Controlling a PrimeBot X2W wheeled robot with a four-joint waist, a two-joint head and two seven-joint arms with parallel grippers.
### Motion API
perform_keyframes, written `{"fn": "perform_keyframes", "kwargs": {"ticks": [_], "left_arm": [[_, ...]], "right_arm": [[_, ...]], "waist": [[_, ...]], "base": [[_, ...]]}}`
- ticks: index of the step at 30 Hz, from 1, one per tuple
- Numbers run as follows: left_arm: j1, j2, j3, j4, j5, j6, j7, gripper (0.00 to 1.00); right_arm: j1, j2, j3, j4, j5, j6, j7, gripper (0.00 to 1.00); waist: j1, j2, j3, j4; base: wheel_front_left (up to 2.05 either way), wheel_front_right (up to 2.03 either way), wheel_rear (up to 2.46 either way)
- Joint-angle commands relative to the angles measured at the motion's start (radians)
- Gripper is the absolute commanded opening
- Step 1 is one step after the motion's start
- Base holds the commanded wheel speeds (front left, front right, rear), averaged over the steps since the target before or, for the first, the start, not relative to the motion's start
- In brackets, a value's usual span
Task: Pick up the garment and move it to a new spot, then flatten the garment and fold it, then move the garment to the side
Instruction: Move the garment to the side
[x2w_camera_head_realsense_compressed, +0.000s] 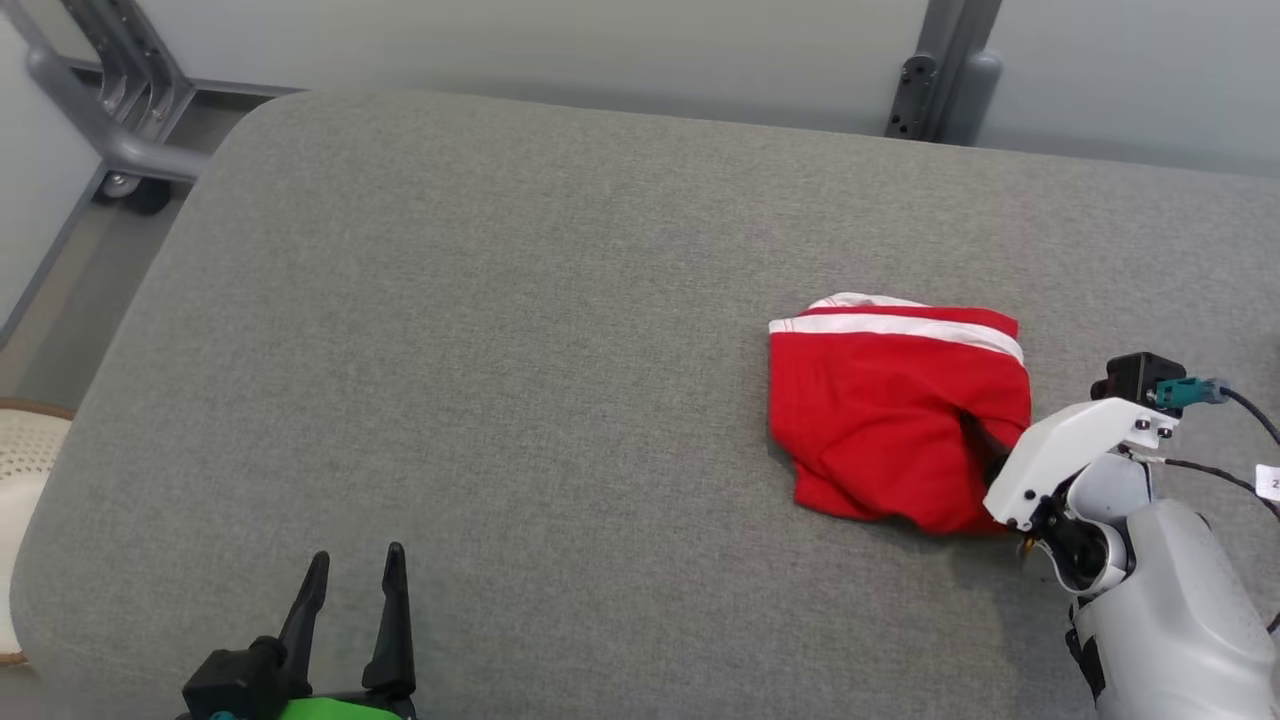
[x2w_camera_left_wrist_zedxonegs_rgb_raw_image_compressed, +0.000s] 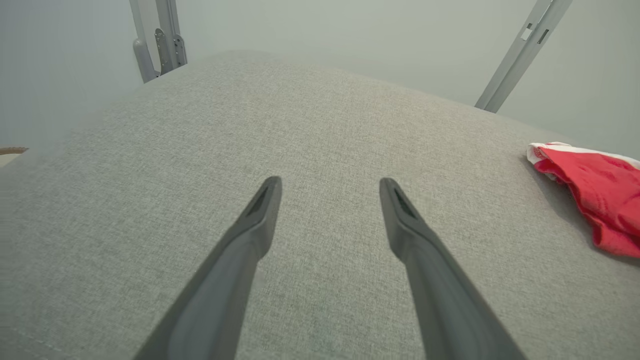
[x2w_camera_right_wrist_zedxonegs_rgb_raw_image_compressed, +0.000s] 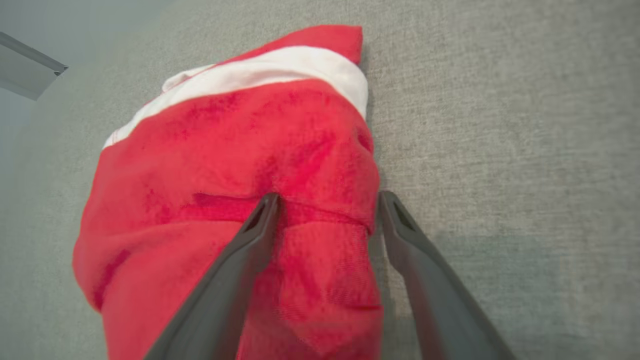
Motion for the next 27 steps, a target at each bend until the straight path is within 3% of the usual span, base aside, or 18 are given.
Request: {"fn": "perform_keyframes", "kwargs": {"ticks": [1, 2, 3, 6, 10, 13, 19, 27], "left_arm": [[-0.012, 0.001, 0.003, 0.001, -0.005, -0.002, -0.002, 1.0], [-0.008, 0.001, 0.005, 0.0, -0.006, -0.002, -0.002, 1.0], [-0.001, 0.001, 0.011, -0.001, -0.007, -0.002, -0.002, 1.0], [0.02, 0.001, 0.022, -0.007, -0.005, 0.003, -0.002, 1.0], [0.036, 0.001, 0.038, -0.024, 0.003, 0.004, -0.002, 1.0], [0.023, 0.001, 0.037, -0.036, 0.014, 0.001, -0.002, 1.0], [-0.041, 0.004, 0.041, -0.061, 0.041, -0.003, -0.002, 1.0], [-0.103, 0.041, -0.001, -0.072, 0.012, -0.004, -0.002, 1.0]], "right_arm": [[-0.019, 0.005, 0.001, 0.013, 0.016, 0.0, -0.013, 0.88], [-0.021, 0.009, 0.003, 0.02, 0.03, 0.0, -0.03, 0.88], [-0.02, 0.012, 0.005, 0.022, 0.046, 0.0, -0.049, 0.0], [-0.008, 0.019, 0.033, 0.007, 0.095, 0.0, -0.094, 0.0], [0.018, 0.018, 0.105, -0.058, 0.139, 0.0, -0.103, 0.0], [0.021, -0.028, 0.132, -0.131, 0.138, 0.0, -0.084, 0.0], [-0.018, -0.122, 0.118, -0.314, 0.105, 0.0, 0.041, 0.0], [-0.057, -0.209, -0.023, -0.493, 0.021, 0.0, 0.298, 0.0]], "waist": [[0.0, 0.0, 0.019, 0.036], [0.0, 0.0, 0.016, 0.034], [0.0, 0.0, 0.011, 0.028], [0.0, 0.0, -0.004, -0.015], [0.0, 0.0, -0.01, -0.12], [0.0, 0.0, 0.009, -0.199], [0.0, 0.0, 0.109, -0.311], [0.0, 0.0, 0.225, -0.336]], "base": [[0.0, 0.0, 0.0], [0.0, 0.0, 0.0], [0.0, 0.0, 0.0], [0.0, 0.0, 0.0], [0.0, 0.0, 0.0], [0.0, 0.0, 0.0], [0.0, 0.0, 0.0], [0.0, 0.0, 0.0]]}}
